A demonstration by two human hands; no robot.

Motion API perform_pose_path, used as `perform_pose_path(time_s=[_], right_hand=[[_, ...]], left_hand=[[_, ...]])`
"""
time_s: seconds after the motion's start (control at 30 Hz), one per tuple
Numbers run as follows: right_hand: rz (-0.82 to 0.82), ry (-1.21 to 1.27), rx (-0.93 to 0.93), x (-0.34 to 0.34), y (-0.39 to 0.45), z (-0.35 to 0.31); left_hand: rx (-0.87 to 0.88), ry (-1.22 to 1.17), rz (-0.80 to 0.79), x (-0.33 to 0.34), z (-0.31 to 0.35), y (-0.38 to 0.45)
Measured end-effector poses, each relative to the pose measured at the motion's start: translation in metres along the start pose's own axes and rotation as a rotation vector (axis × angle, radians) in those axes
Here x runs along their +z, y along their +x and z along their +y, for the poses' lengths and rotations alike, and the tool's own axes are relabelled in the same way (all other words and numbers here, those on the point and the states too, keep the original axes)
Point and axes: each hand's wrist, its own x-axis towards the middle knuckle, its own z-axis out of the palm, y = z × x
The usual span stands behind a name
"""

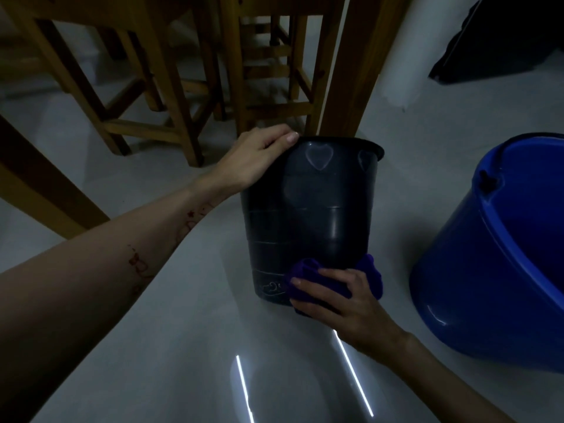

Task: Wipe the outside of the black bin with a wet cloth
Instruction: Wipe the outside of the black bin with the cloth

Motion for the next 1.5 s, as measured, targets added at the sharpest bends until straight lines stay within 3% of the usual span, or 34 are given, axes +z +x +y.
perform_pose_path(time_s=[0.07, 0.17, 0.23, 0.4, 0.67, 0.93, 1.0, 1.13, 1.23, 1.33, 1.5], right_hand=[[0.078, -0.003, 0.077, -0.011, 0.011, 0.009], [0.31, -0.026, 0.34, -0.024, 0.04, 0.049], [0.355, -0.02, 0.445, -0.029, 0.06, 0.08], [0.207, -0.055, 0.246, -0.019, 0.088, 0.097], [0.077, -0.135, -0.062, -0.006, 0.063, 0.046], [-0.03, -0.015, -0.181, 0.001, -0.001, -0.003], [0.016, -0.026, -0.122, -0.012, 0.004, 0.006], [0.281, -0.115, 0.297, -0.036, 0.044, 0.058], [0.328, -0.114, 0.51, -0.035, 0.082, 0.095], [0.296, -0.066, 0.506, -0.019, 0.1, 0.088], [0.177, -0.088, 0.162, -0.002, 0.075, 0.038]], left_hand=[[0.043, -0.058, 0.003, 0.003, 0.004, 0.001], [0.068, -0.06, -0.042, 0.006, 0.011, 0.006], [0.073, -0.057, -0.082, 0.008, 0.014, 0.011], [0.004, -0.179, -0.124, 0.009, 0.011, 0.019], [-0.027, -0.204, -0.086, 0.012, 0.013, 0.021], [-0.032, -0.227, -0.088, 0.01, 0.011, 0.017], [-0.033, -0.212, -0.075, 0.011, 0.01, 0.018], [-0.022, -0.204, -0.077, 0.012, 0.013, 0.019], [-0.024, -0.191, -0.086, 0.016, 0.016, 0.021], [-0.059, -0.24, -0.046, 0.015, 0.014, 0.023], [-0.047, -0.202, -0.056, 0.015, 0.018, 0.02]])
